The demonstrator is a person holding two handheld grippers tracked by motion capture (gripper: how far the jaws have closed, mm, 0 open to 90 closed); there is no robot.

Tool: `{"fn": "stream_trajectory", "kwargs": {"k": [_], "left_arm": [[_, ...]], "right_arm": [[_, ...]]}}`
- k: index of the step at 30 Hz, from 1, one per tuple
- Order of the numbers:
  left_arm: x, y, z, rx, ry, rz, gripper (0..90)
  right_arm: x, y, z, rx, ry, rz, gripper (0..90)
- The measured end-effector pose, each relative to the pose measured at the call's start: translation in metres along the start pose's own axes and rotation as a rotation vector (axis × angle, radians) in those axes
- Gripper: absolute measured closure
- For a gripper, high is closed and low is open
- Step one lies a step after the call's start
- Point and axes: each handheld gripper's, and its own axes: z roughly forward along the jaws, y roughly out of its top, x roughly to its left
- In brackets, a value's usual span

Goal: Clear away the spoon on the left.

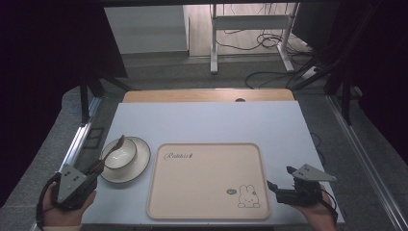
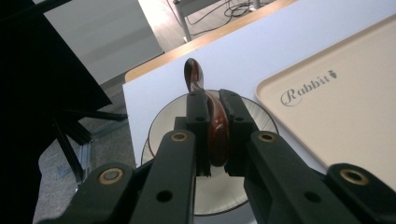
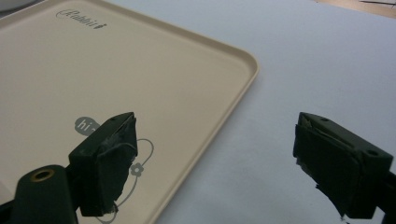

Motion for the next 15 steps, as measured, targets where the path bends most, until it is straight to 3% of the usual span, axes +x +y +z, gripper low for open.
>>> {"fn": "stream_trajectory", "kwargs": {"k": [15], "left_arm": [[-0.01, 0.021, 0.0, -0.042, -0.037, 0.02, 84.6]], "right_arm": [[0.0, 0.0, 0.0, 0.0, 0.0, 0.002, 13.5]]}}
